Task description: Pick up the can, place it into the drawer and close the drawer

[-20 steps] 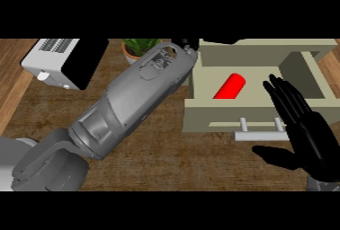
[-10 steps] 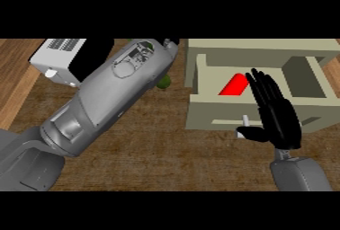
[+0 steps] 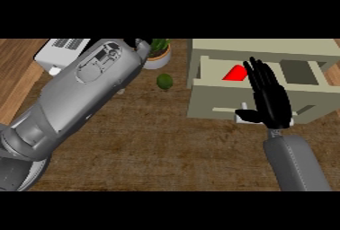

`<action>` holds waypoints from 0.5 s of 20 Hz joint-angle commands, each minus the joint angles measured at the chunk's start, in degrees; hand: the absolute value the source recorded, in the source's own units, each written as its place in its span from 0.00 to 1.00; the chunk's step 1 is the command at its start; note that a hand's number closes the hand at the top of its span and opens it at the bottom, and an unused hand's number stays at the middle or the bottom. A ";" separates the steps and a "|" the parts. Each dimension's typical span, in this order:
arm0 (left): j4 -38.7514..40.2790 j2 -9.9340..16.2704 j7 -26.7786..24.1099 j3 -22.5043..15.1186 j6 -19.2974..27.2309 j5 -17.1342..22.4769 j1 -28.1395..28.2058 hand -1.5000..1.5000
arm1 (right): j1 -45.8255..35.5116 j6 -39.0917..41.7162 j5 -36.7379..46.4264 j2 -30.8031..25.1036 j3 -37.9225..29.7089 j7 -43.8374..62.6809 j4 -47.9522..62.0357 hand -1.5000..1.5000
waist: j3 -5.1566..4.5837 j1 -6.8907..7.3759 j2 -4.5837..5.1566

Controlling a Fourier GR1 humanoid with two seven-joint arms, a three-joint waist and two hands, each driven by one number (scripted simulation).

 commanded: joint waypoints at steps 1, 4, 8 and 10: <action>-2.90 1.62 2.18 -0.39 -0.50 -0.63 1.41 0.00 | -4.41 -2.96 1.80 1.40 -1.55 0.66 12.72 0.00 | 1.39 0.82 1.66; -7.53 4.66 4.11 -0.23 -0.42 -1.01 3.15 0.00 | -5.04 -8.52 2.73 1.59 -2.62 -1.12 16.85 0.00 | 1.39 0.78 1.40; -11.23 6.66 5.12 0.05 -1.12 -1.13 6.47 0.00 | -14.29 -11.14 3.63 1.67 -5.45 0.75 23.89 0.00 | 1.38 1.13 1.70; -12.33 7.01 6.54 -0.21 0.03 -1.98 6.35 0.00 | -17.21 -12.61 2.71 1.38 -6.88 -0.50 28.16 0.00 | 1.41 1.18 1.83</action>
